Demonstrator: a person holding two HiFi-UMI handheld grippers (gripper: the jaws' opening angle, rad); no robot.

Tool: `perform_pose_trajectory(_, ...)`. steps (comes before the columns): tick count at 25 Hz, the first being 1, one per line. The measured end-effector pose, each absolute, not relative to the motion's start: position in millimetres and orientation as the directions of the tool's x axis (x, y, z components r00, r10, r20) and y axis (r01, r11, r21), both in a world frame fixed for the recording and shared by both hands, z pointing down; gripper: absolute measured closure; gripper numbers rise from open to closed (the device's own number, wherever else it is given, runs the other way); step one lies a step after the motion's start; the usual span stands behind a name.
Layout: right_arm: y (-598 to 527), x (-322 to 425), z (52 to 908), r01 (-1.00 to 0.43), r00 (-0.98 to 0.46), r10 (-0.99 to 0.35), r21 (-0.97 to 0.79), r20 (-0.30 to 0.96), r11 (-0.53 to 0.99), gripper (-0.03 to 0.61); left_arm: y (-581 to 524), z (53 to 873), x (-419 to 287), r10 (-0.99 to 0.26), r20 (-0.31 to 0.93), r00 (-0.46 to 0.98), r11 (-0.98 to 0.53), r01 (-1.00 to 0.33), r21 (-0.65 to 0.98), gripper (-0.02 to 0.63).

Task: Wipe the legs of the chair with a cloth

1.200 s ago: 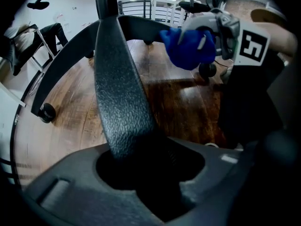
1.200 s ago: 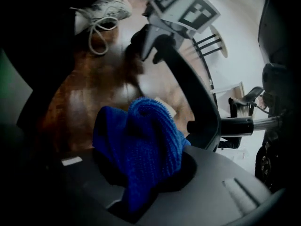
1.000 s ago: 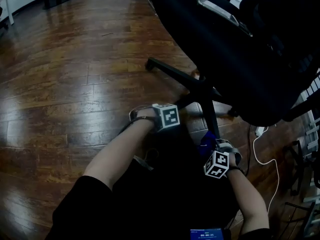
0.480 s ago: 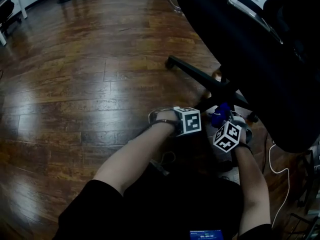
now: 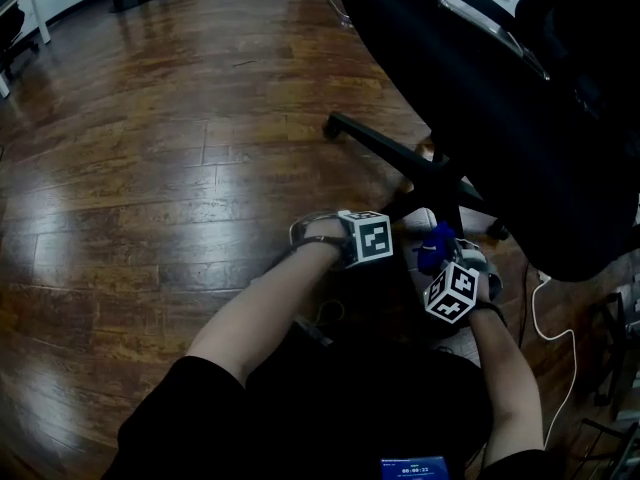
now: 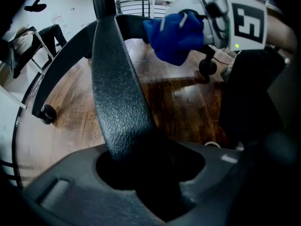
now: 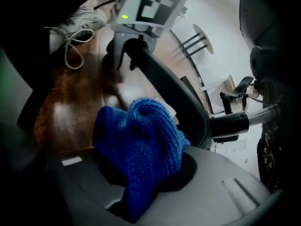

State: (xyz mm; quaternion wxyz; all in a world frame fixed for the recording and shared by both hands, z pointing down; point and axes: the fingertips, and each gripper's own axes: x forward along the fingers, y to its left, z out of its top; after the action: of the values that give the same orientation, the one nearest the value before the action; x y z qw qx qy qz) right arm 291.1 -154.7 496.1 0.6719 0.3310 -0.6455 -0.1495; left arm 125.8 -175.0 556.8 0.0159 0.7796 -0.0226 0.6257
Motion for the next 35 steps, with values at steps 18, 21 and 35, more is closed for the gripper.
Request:
perform_pose_trajectory(18, -168, 293, 495, -0.263, 0.122, -0.586, 0.596, 0.801, 0.759, 0.5, -176, 564, 137, -0.018, 0.976, 0.215, -1.0, -0.004, -0.018, 0.445)
perform_pose_trajectory(21, -219, 287, 479, -0.288, 0.156, -0.636, 0.651, 0.756, 0.703, 0.5, -173, 561, 135, -0.011, 0.978, 0.21, -1.0, -0.009, -0.009, 0.445)
perform_pose_trajectory(35, -89, 301, 513, -0.252, 0.132, -0.516, 0.532, 0.846, 0.808, 0.5, -179, 565, 134, -0.027, 0.977, 0.211, -1.0, -0.012, -0.025, 0.445)
